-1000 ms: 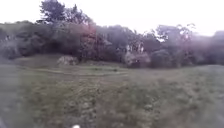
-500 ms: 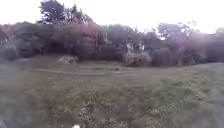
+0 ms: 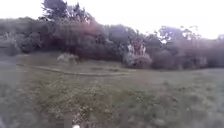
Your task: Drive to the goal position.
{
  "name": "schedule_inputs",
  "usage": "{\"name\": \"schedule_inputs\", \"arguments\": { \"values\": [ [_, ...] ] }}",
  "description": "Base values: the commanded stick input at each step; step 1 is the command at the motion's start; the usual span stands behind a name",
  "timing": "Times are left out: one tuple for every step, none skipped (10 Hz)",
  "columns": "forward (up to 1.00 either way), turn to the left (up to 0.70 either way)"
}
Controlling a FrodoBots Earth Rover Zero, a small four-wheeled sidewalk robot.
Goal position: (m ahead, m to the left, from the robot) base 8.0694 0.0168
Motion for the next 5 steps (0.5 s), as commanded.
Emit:
{"name": "schedule_inputs", "arguments": {
  "values": [
    [0.45, 0.03],
    [0.45, 0.0],
    [0.45, 0.0],
    [0.45, 0.0],
    [0.45, 0.0]
  ]
}}
